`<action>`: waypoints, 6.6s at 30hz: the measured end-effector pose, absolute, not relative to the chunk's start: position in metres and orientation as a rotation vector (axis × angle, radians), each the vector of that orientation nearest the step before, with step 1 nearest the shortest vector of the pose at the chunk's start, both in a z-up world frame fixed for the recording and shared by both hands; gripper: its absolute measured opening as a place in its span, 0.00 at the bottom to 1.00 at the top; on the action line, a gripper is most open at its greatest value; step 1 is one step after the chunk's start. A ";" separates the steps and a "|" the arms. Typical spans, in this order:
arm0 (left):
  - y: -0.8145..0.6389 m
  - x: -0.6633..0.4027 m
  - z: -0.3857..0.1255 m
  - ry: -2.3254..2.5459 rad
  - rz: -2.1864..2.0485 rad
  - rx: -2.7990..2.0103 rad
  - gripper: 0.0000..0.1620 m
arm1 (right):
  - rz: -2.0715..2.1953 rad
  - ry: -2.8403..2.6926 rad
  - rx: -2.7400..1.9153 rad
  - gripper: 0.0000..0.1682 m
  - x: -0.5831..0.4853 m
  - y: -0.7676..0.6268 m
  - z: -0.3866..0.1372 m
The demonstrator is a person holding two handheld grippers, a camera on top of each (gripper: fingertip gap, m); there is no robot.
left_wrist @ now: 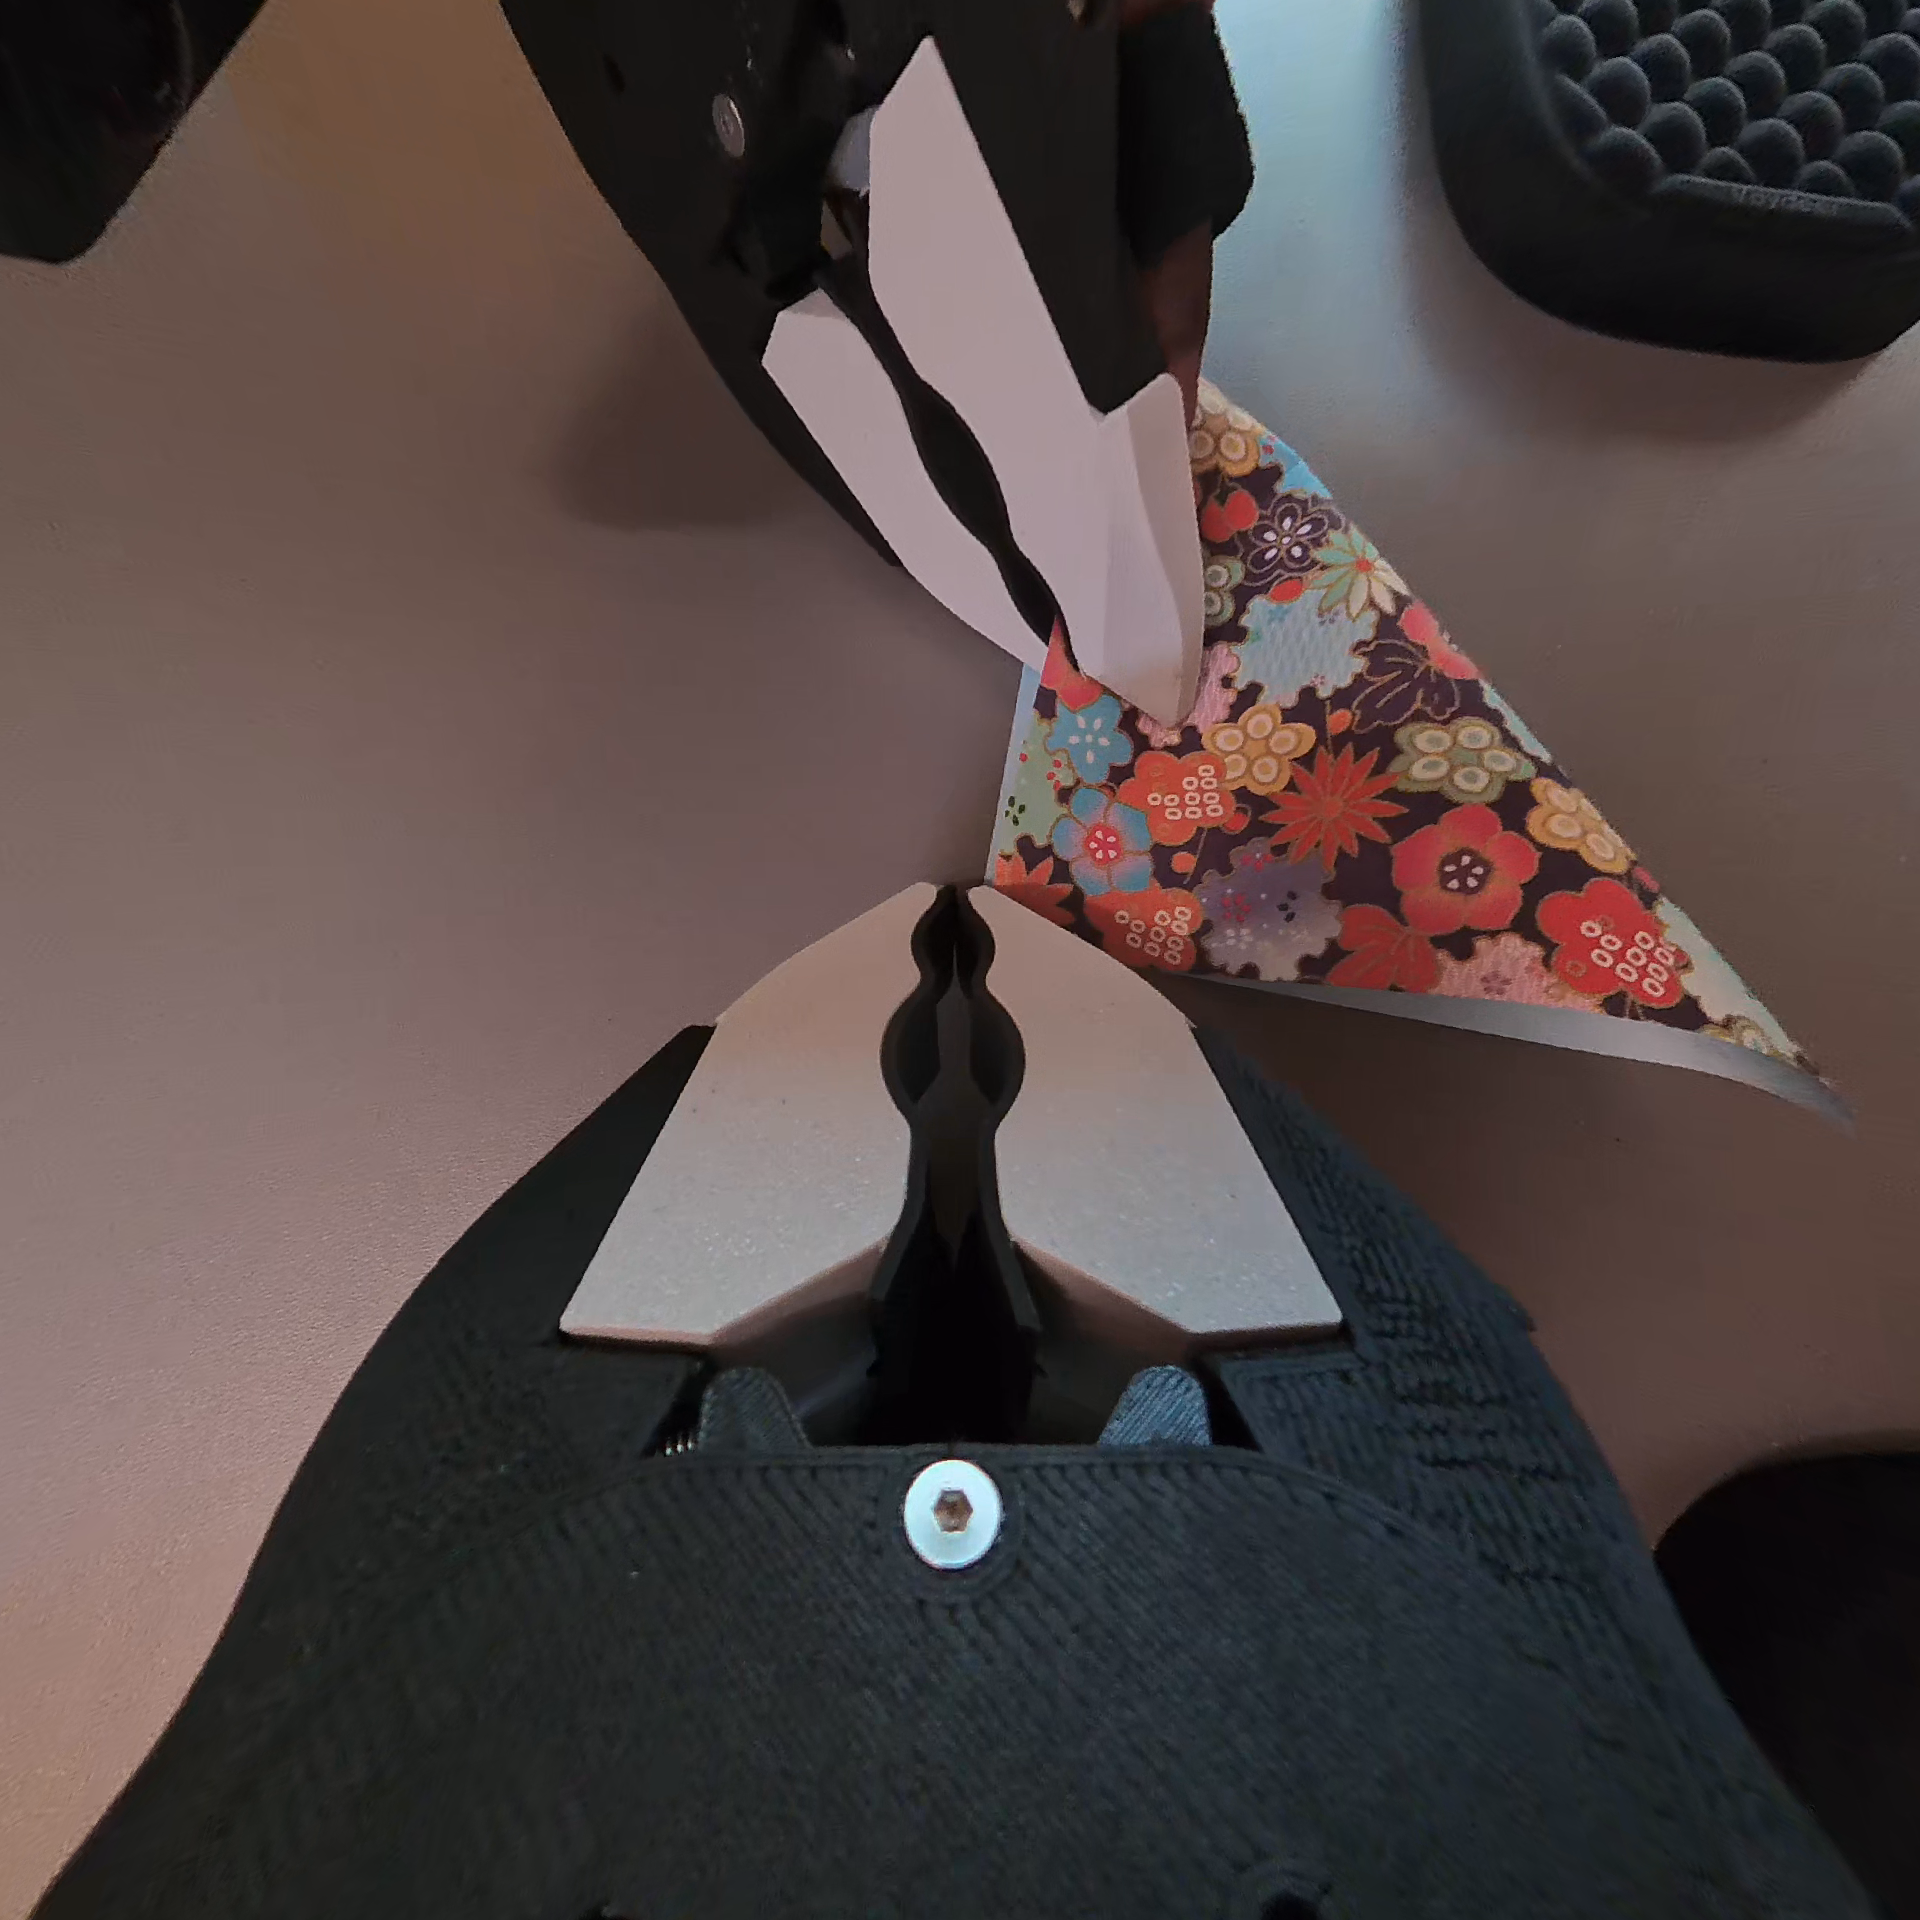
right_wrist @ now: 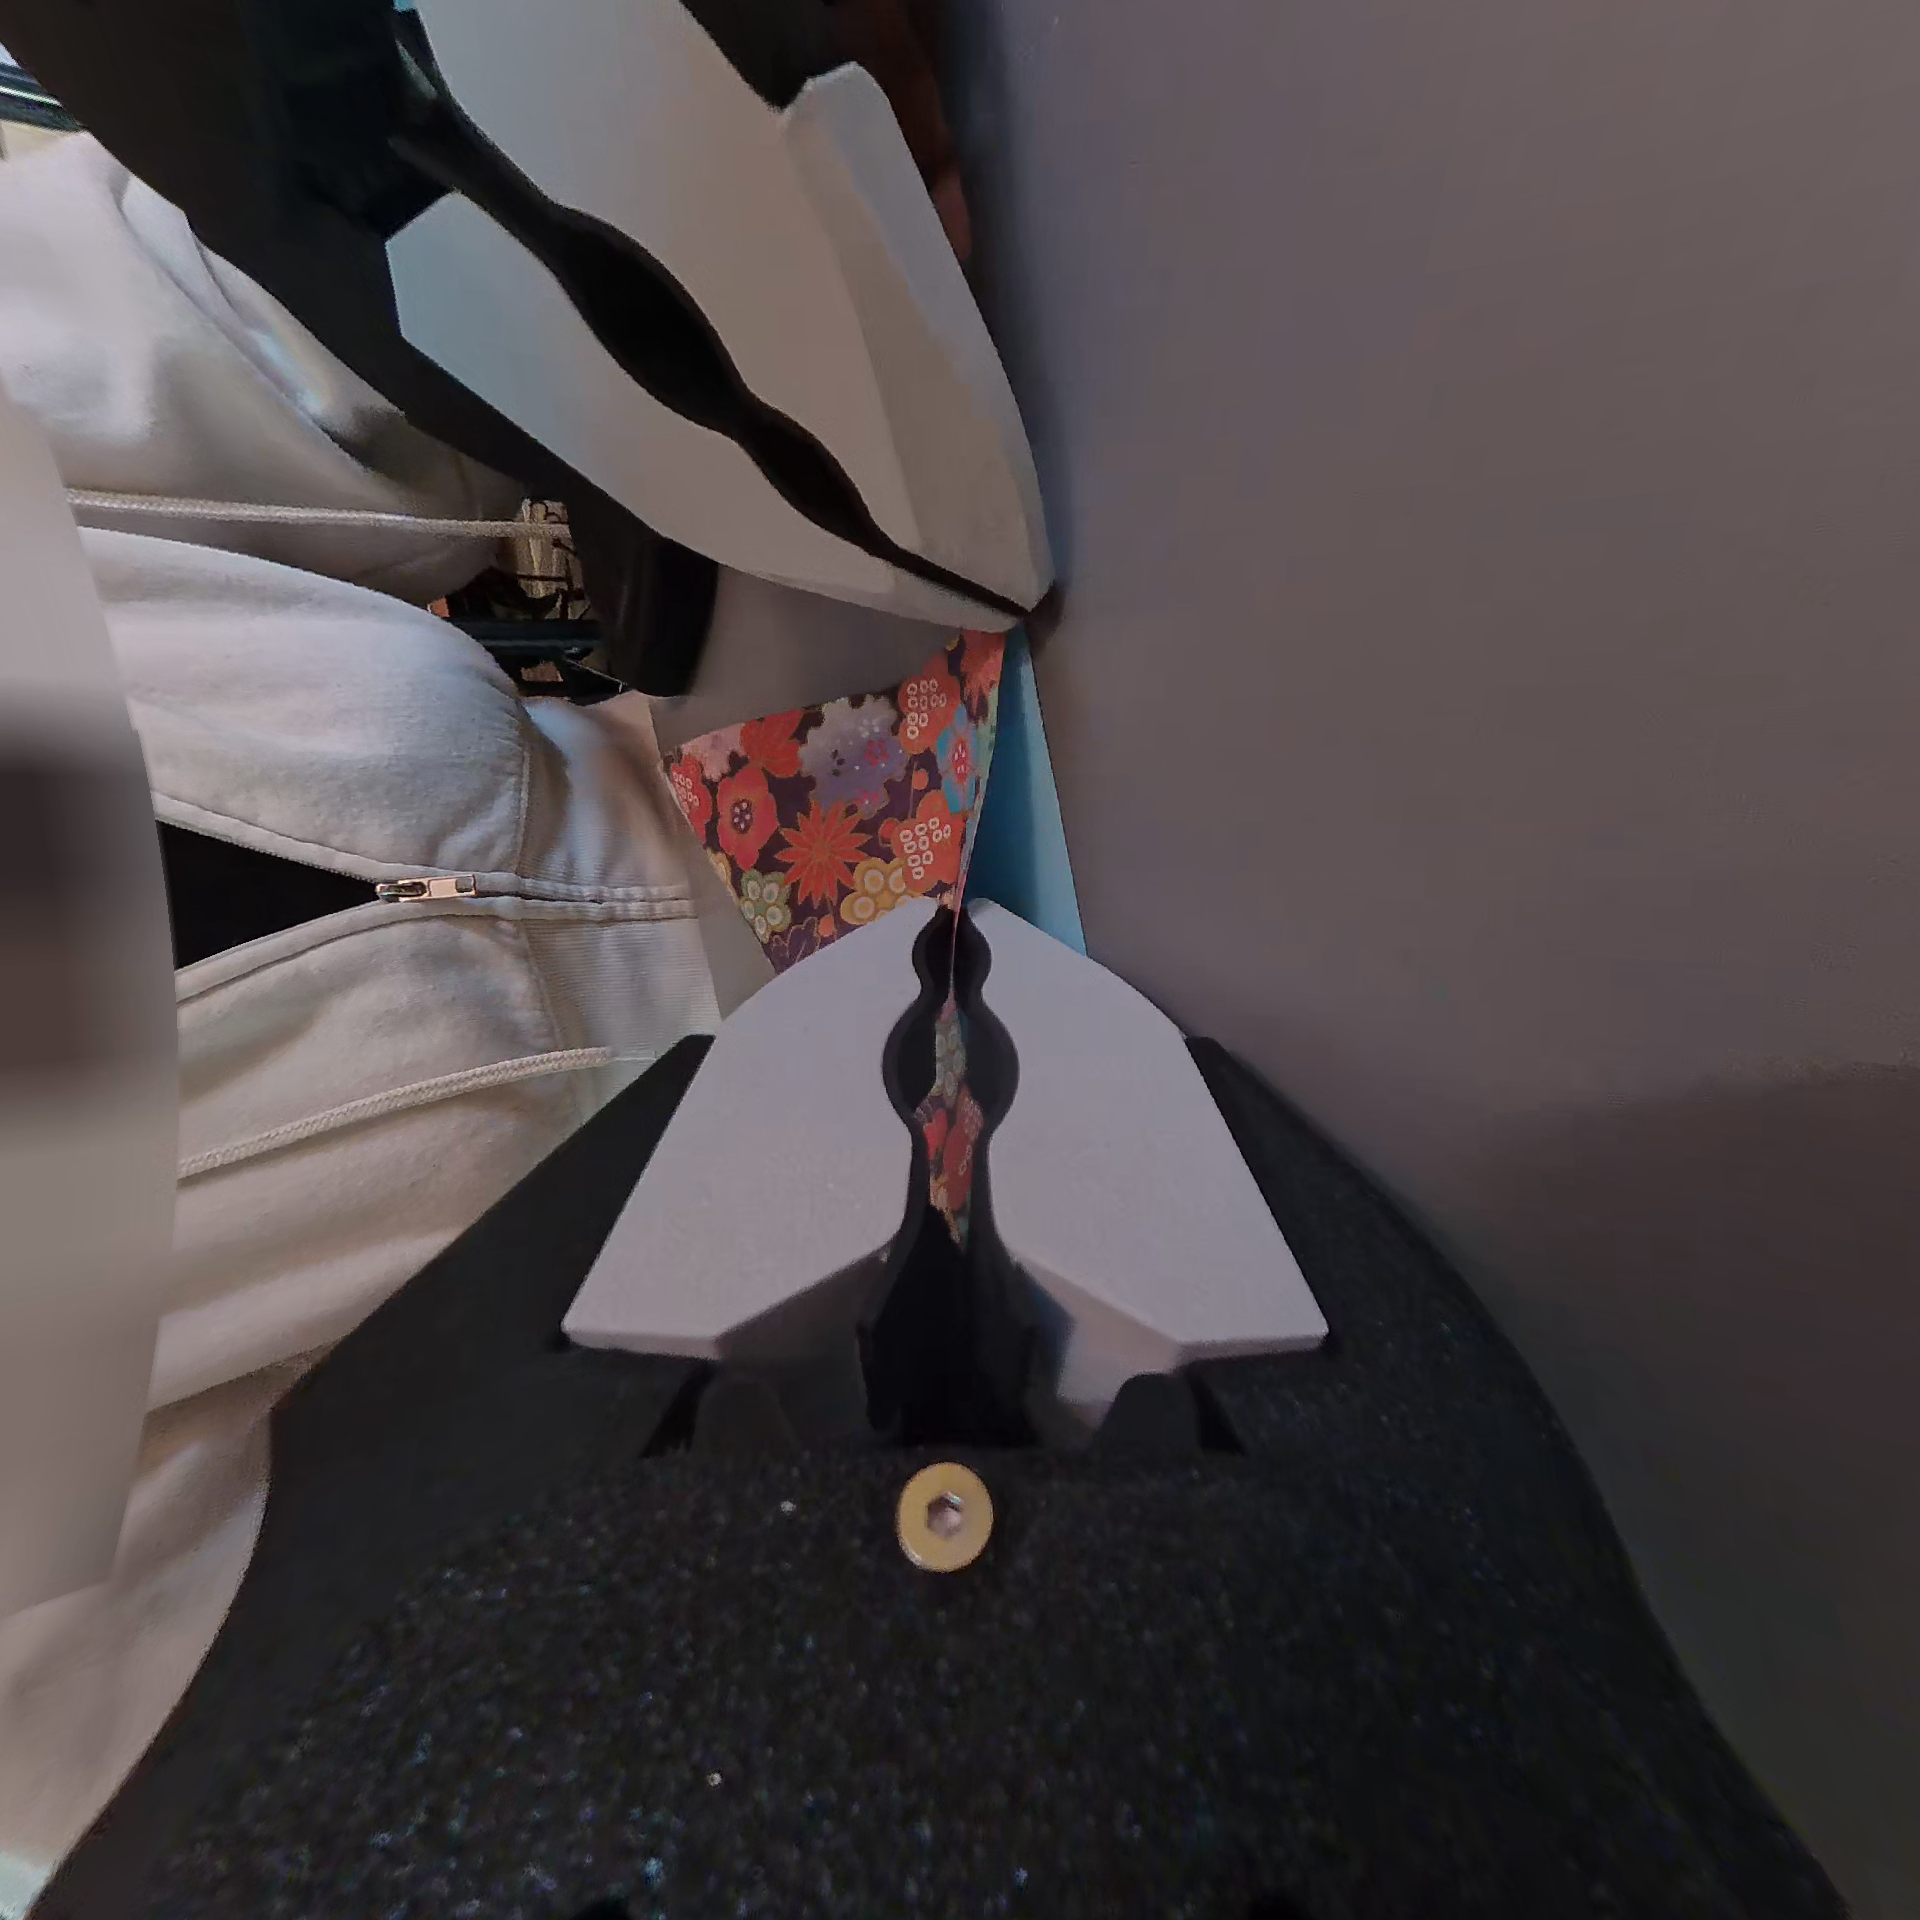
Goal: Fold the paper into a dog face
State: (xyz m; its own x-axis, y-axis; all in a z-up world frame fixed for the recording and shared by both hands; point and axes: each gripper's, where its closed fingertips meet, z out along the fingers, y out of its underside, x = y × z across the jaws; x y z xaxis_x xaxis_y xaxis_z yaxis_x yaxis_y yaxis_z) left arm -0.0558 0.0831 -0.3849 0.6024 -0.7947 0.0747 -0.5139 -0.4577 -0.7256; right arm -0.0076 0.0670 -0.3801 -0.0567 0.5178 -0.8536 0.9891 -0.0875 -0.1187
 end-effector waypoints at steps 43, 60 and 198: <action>0.074 -0.047 -0.385 1.234 -0.465 -2.159 0.01 | -1.180 2.481 2.102 0.23 -0.019 0.104 -0.314; 0.074 -0.046 -0.385 1.242 -0.456 -2.135 0.01 | -0.172 3.729 0.693 0.00 -0.046 0.067 -0.382; 0.027 -0.089 -0.384 0.812 -0.105 -2.337 0.00 | -1.223 3.897 0.938 0.28 -0.029 0.066 -0.307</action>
